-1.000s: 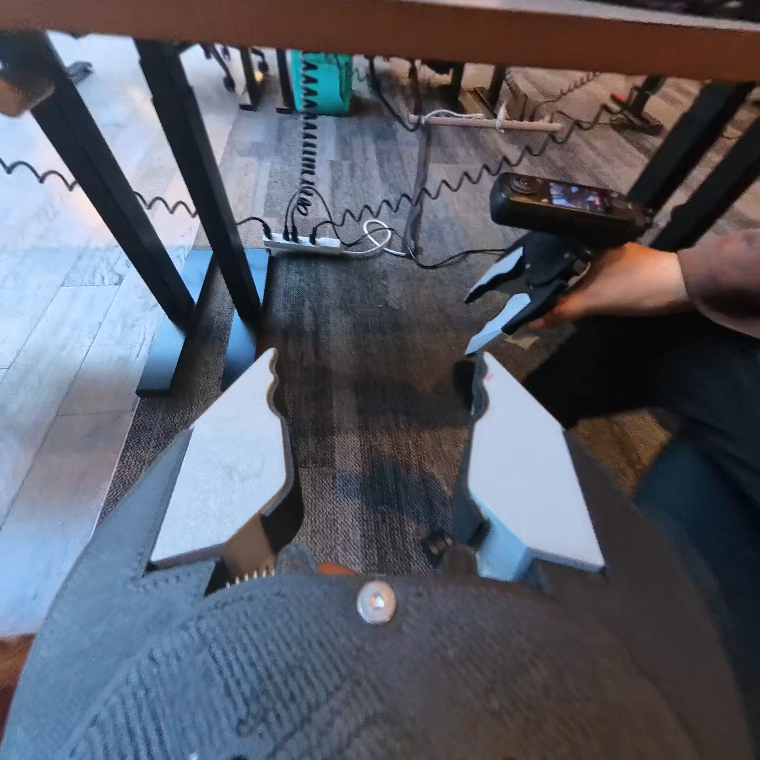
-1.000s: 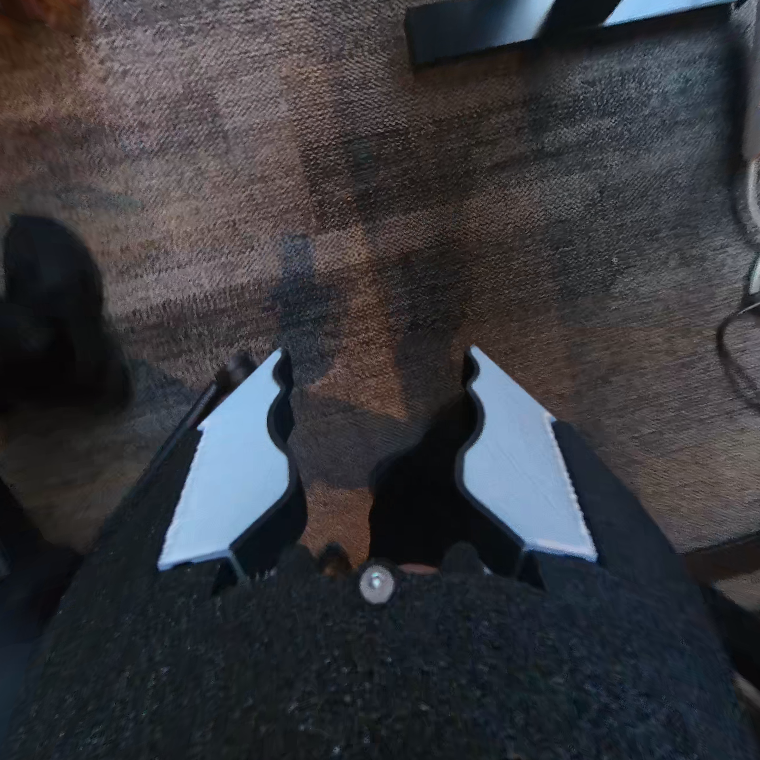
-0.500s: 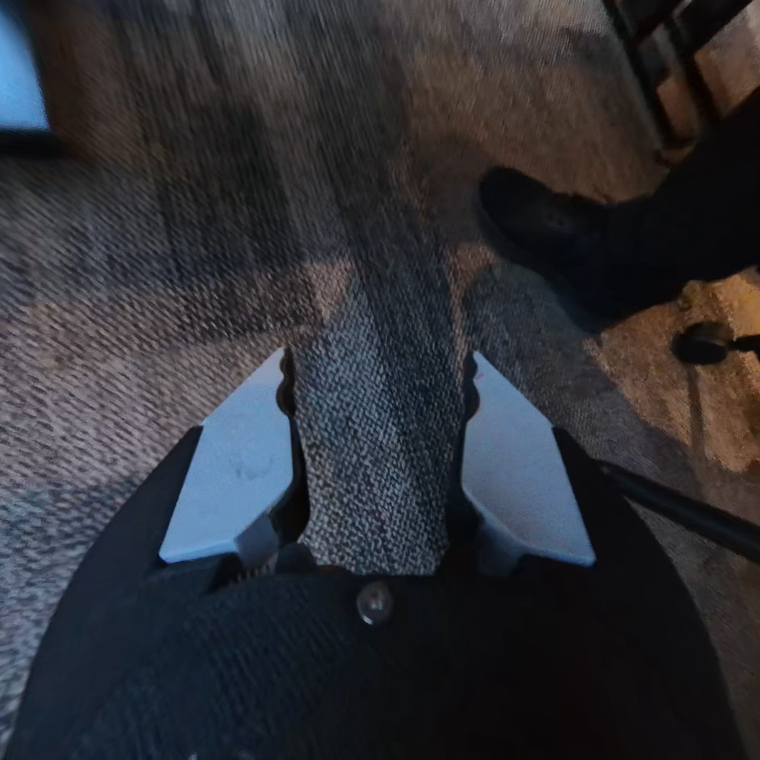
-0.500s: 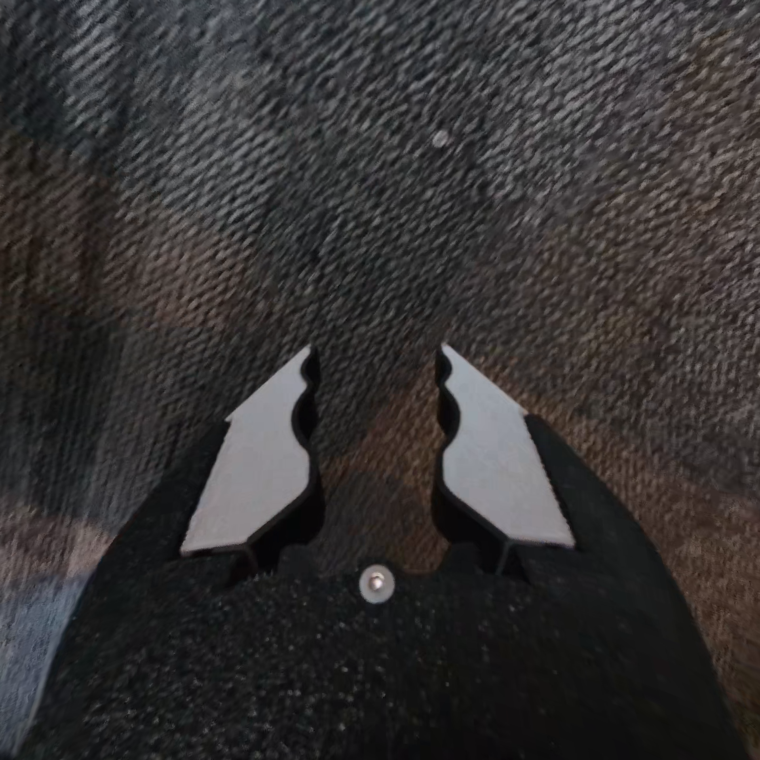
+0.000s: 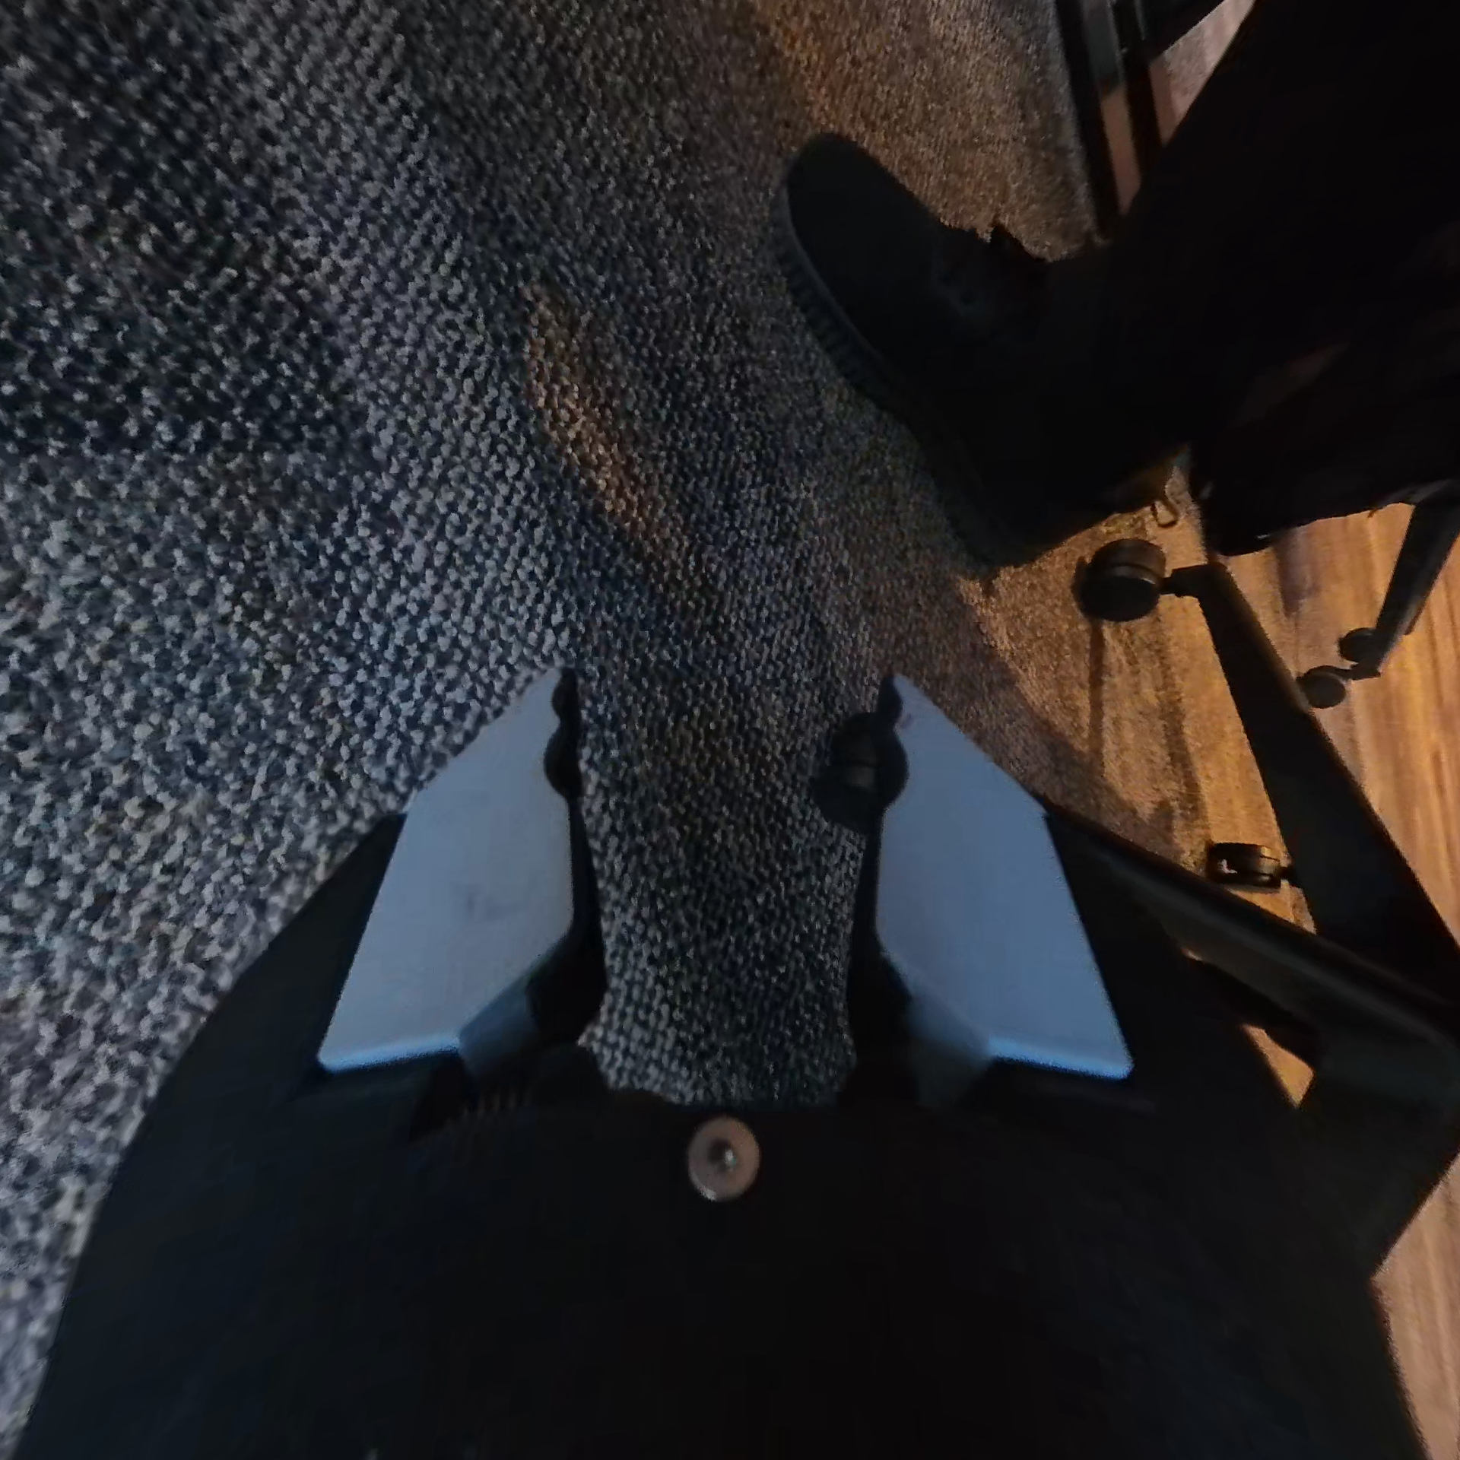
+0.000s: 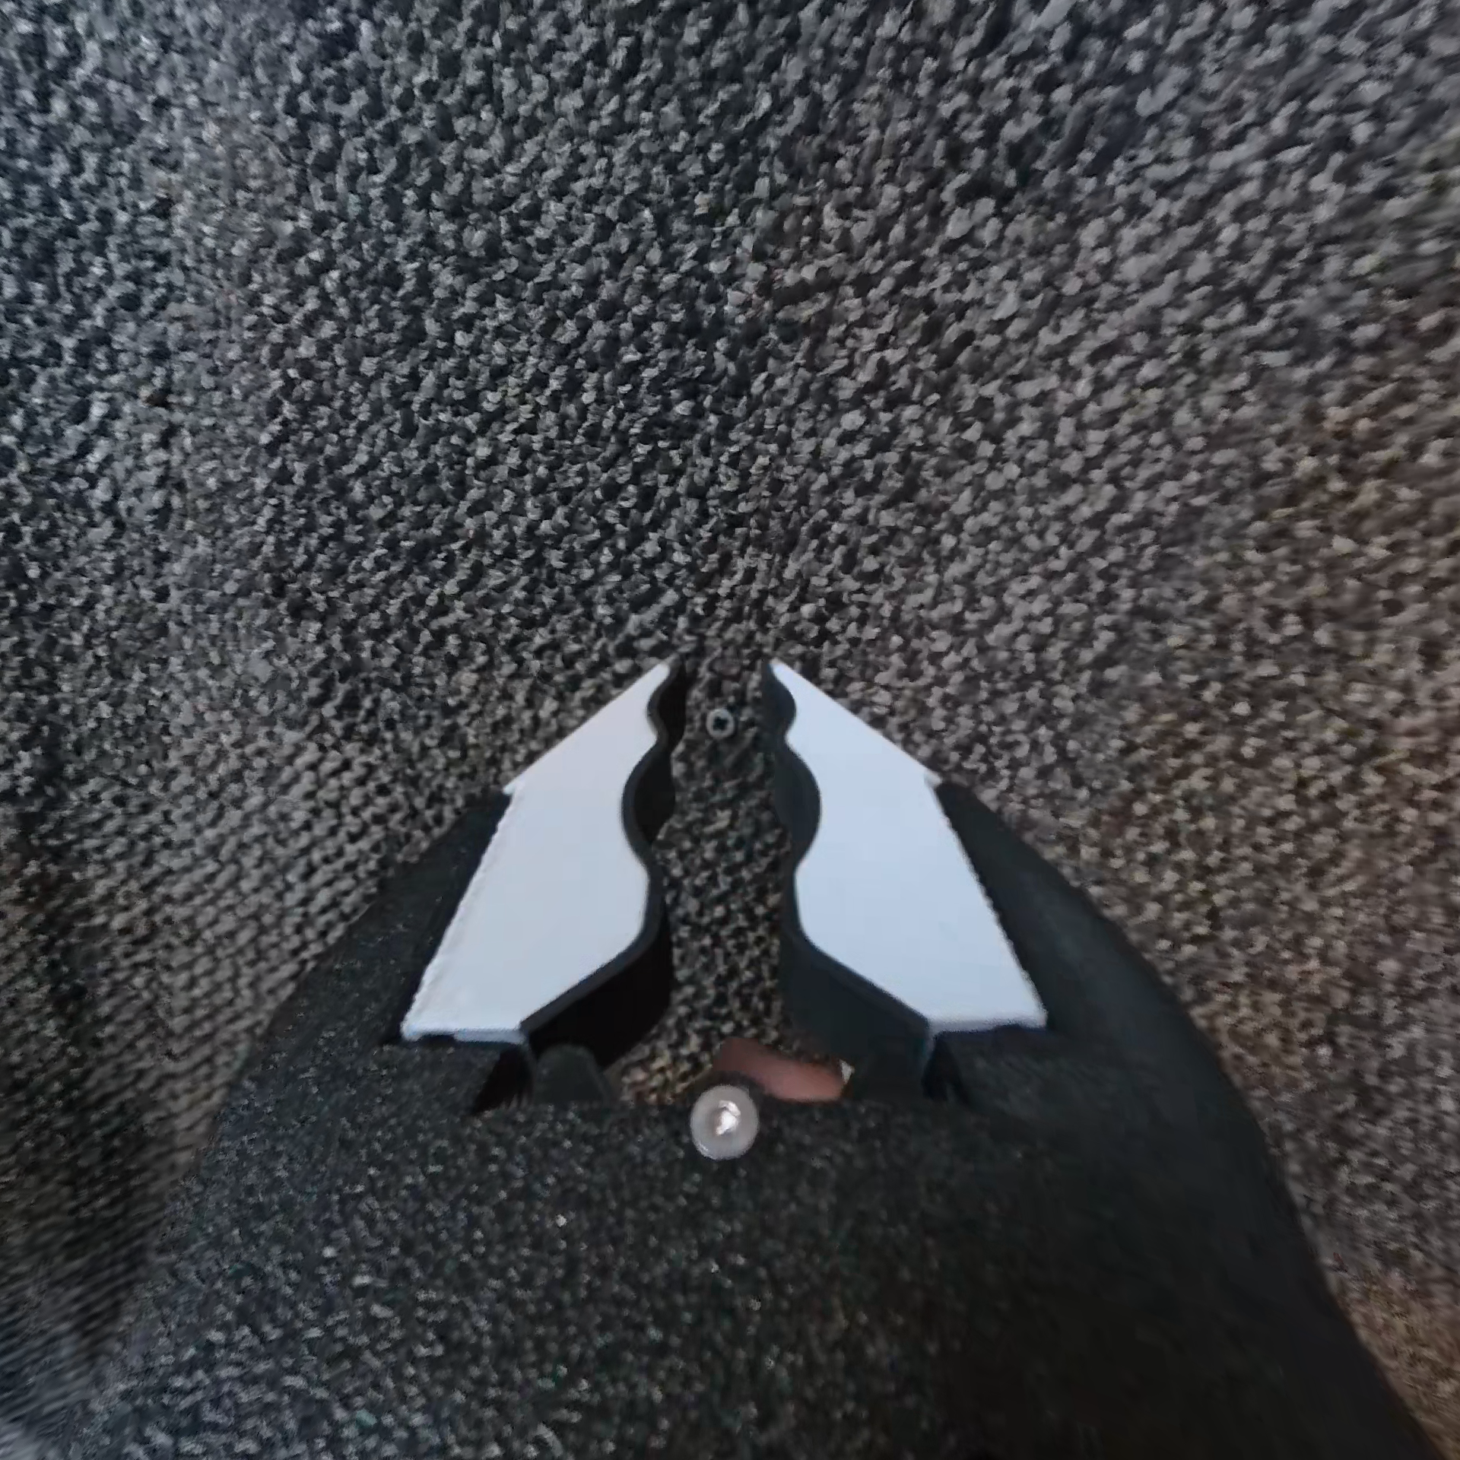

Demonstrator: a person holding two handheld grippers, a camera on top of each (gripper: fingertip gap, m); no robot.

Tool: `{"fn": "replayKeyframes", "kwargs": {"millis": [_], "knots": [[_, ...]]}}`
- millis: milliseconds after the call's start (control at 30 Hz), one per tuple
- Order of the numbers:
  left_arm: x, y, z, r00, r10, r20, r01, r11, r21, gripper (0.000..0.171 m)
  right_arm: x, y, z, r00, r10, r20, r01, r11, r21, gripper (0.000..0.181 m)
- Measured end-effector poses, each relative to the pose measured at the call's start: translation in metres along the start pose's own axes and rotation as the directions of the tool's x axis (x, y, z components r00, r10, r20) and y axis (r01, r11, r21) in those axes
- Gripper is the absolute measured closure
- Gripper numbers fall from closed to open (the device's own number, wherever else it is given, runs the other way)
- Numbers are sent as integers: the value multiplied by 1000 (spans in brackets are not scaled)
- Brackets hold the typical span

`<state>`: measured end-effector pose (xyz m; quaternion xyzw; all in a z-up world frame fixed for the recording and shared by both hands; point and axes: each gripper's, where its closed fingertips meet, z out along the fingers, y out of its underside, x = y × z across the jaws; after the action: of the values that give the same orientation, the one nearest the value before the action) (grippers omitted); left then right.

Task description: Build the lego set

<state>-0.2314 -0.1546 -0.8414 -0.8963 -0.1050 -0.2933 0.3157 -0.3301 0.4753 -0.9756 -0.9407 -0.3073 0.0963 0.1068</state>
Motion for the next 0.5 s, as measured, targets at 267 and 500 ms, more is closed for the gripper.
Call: {"fn": "replayKeyframes", "kwargs": {"millis": [267,500], "knots": [[-16,-10,1,1000,-5,10,5,1000,2,102,1,14,8,999,36,-3,-36,999,-35,171],[-16,-3,1,1000,-18,6,18,1000,-10,103,3,15,8,999,31,-16,-31,999,-28,175]]}}
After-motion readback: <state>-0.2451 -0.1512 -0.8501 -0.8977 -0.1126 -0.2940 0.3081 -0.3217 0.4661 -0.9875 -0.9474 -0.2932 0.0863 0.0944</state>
